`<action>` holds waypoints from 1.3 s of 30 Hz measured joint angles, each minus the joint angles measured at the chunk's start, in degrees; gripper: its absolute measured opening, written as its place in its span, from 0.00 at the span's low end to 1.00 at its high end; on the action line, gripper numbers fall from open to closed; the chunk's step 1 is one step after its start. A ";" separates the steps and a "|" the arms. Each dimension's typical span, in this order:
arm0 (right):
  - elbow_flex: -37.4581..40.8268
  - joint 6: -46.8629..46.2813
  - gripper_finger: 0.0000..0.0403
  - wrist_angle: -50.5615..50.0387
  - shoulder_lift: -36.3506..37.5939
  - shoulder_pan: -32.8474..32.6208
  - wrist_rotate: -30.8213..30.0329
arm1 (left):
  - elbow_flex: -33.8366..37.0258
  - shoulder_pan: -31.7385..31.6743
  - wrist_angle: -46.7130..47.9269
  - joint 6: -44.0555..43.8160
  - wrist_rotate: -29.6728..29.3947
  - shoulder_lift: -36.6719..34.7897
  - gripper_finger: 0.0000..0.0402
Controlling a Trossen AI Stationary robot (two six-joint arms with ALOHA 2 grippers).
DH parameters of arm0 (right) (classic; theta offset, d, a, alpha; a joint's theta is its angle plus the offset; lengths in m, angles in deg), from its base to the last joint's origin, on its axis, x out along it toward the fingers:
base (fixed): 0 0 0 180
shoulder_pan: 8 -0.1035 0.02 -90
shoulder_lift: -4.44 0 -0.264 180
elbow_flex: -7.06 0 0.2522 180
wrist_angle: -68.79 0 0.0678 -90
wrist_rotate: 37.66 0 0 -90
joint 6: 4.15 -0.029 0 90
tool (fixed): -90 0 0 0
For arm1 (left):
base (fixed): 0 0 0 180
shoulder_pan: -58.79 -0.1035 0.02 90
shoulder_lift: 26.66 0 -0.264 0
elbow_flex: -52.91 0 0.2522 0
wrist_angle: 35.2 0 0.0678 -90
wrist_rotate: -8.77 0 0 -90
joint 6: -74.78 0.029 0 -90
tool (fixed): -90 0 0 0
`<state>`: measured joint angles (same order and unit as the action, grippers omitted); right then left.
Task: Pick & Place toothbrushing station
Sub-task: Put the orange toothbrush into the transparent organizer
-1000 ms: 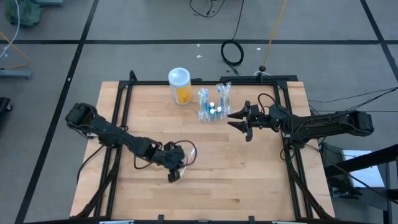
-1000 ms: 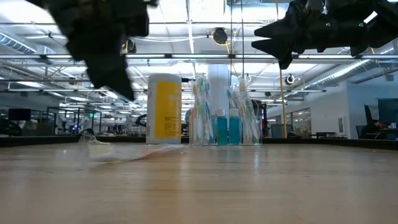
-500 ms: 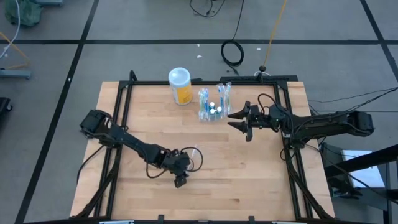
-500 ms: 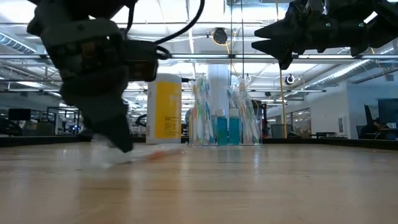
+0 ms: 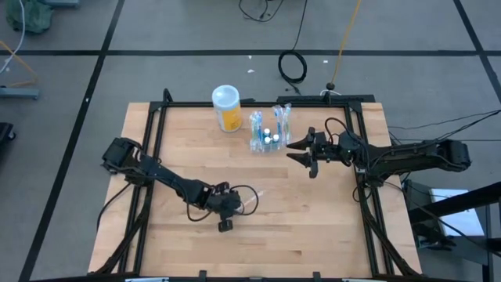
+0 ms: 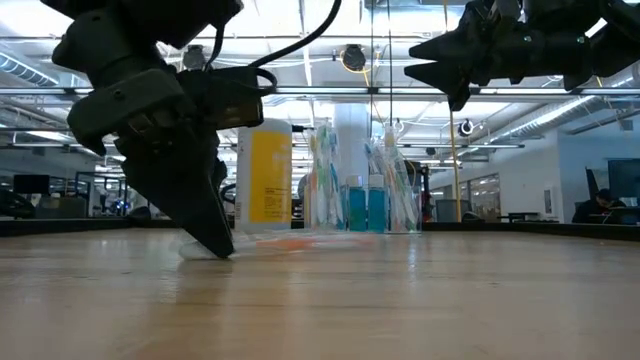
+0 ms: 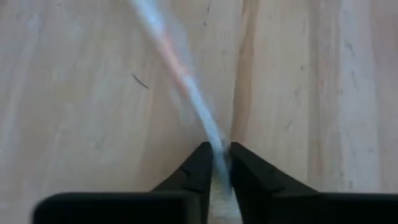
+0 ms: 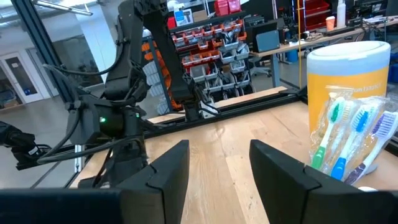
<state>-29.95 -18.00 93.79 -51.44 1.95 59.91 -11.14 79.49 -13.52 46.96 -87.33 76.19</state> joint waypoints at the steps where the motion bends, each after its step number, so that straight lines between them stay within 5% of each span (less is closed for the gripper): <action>1: 0.00 0.00 0.40 0.00 0.00 0.00 0.00 | 0.00 -0.31 0.15 0.79 0.10 -0.34 0.11; 5: 0.00 0.00 0.40 0.02 0.00 0.00 0.00 | 0.18 -1.48 1.08 4.00 0.54 -2.56 0.03; 13: 0.00 3.40 0.40 0.28 -0.02 -1.67 0.10 | 0.17 -3.79 1.11 2.58 -5.05 -11.70 0.08; 24: -0.76 34.49 0.40 18.73 -8.42 -18.72 -0.62 | 0.09 -10.98 -8.39 -19.59 -5.56 -15.92 0.06; 32: -3.81 53.98 0.40 17.77 -18.60 -22.92 -18.85 | 0.09 -13.16 -17.78 -24.89 -0.77 -15.92 0.06; 39: -8.06 63.33 0.40 18.54 -27.59 -21.58 -19.78 | 0.04 -13.10 -26.35 -23.48 3.83 -15.92 0.03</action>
<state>-38.01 45.34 112.32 -79.03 -19.62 40.13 -11.09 66.39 -39.87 23.48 -83.50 60.27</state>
